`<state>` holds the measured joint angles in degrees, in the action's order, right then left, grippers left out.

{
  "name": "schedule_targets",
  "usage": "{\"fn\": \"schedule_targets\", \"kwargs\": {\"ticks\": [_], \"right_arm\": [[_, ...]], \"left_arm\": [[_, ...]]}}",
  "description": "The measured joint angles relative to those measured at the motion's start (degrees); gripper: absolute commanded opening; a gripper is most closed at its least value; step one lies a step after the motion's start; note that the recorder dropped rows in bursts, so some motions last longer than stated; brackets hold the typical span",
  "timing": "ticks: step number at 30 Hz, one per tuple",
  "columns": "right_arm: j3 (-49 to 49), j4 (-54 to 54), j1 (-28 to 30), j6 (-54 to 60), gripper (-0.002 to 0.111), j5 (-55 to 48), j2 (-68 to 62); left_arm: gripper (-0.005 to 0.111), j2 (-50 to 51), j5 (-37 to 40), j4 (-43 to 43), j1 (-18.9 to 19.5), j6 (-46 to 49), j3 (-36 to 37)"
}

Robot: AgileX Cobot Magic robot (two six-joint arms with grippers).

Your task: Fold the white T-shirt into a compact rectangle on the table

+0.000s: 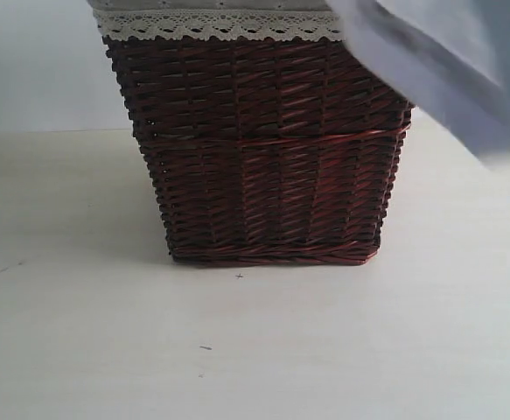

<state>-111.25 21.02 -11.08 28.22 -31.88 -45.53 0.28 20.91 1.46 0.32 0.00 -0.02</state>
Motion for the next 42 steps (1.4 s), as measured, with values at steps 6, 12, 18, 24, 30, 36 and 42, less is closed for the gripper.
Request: {"fn": "schedule_targets", "kwargs": {"ticks": [6,12,18,24,30,36,42], "right_arm": [[-7.8,-1.1,0.0,-1.7,0.000,-5.6,0.1],[-7.5,-1.2,0.0,-3.7,0.000,-17.3,-1.1],[0.2,0.1,0.0,-6.3,0.000,-25.2,-7.6],[17.7,15.7,0.0,4.0,0.000,-20.2,-10.3],[22.9,36.8,0.0,17.4,0.000,-17.3,-9.6],[22.9,48.0,0.0,19.2,0.000,-21.8,-10.9],[28.1,54.1,-3.3,24.6,0.000,-27.9,-15.5]], "left_arm": [[0.000,0.0,0.0,0.0,0.0,0.0,0.0],[0.000,0.0,0.0,0.0,0.0,0.0,0.0],[0.000,0.0,0.0,0.0,0.0,0.0,0.0],[0.000,0.0,0.0,0.0,0.0,0.0,0.0],[0.000,0.0,0.0,0.0,0.0,0.0,0.0],[0.000,0.0,0.0,0.0,0.0,0.0,0.0],[0.000,0.0,0.0,0.0,0.0,0.0,0.0]]}}
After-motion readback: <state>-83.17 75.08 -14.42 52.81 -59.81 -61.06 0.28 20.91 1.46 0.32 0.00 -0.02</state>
